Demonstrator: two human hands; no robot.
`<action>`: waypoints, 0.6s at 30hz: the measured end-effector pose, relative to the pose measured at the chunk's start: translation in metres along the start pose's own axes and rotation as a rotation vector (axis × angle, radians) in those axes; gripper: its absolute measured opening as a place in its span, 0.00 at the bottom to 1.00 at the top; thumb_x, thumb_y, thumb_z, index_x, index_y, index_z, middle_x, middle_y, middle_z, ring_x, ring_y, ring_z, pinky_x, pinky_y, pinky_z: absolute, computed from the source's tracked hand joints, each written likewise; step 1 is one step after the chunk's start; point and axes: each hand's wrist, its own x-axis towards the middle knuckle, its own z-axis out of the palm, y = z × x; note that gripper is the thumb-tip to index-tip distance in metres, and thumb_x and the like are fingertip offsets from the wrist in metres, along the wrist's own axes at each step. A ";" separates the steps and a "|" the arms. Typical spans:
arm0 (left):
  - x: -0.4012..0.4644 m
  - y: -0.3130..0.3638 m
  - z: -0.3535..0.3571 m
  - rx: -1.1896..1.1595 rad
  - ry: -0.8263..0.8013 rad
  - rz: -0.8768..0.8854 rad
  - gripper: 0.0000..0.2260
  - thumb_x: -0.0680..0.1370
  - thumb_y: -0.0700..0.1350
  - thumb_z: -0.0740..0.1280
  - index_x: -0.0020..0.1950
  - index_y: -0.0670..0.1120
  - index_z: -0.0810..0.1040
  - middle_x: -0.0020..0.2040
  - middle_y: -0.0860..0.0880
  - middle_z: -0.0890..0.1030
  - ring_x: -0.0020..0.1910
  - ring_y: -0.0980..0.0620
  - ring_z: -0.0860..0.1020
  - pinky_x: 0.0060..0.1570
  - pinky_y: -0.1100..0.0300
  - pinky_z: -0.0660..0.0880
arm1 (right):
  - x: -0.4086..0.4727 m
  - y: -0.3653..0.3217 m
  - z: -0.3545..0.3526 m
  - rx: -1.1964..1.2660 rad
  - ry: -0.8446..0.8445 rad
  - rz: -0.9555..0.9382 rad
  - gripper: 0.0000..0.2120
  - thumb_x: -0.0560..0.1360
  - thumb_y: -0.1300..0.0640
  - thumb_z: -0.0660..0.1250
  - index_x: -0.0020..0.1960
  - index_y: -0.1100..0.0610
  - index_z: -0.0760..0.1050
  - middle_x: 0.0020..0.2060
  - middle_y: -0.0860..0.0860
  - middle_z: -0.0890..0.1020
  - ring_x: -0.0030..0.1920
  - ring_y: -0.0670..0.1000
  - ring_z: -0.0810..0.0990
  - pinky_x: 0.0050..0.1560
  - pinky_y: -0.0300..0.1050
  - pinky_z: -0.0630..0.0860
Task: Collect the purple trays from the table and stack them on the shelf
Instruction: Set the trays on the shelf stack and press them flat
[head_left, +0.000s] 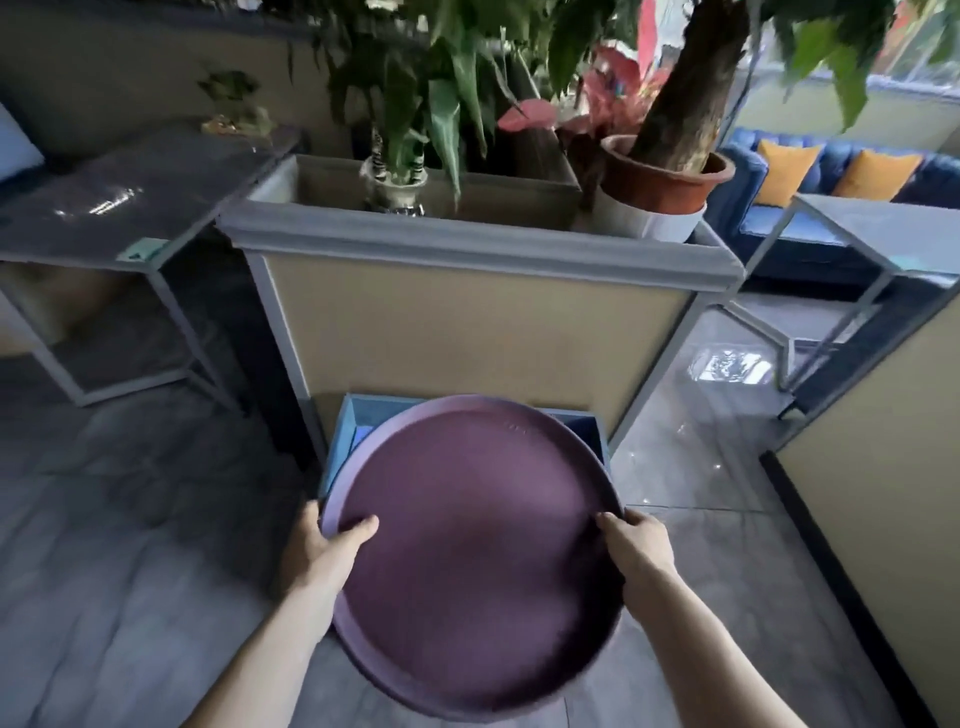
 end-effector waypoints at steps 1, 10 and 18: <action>0.006 -0.002 0.007 0.003 0.013 -0.015 0.37 0.71 0.50 0.77 0.76 0.45 0.66 0.73 0.42 0.72 0.69 0.40 0.73 0.66 0.48 0.70 | 0.010 0.001 0.006 -0.024 -0.005 0.001 0.06 0.74 0.60 0.68 0.45 0.60 0.83 0.42 0.61 0.87 0.47 0.63 0.85 0.51 0.53 0.81; 0.064 -0.036 0.060 0.162 0.095 -0.138 0.41 0.70 0.52 0.78 0.78 0.43 0.64 0.77 0.40 0.67 0.74 0.39 0.68 0.68 0.48 0.67 | 0.086 0.018 0.050 -0.273 -0.026 0.007 0.07 0.73 0.60 0.67 0.42 0.58 0.83 0.39 0.59 0.85 0.46 0.63 0.82 0.52 0.51 0.80; 0.101 -0.053 0.094 0.348 0.119 -0.166 0.38 0.70 0.57 0.76 0.75 0.43 0.69 0.73 0.40 0.71 0.69 0.36 0.73 0.61 0.45 0.72 | 0.138 0.031 0.079 -0.470 -0.048 -0.002 0.10 0.73 0.59 0.64 0.46 0.57 0.83 0.44 0.59 0.85 0.45 0.62 0.78 0.47 0.47 0.73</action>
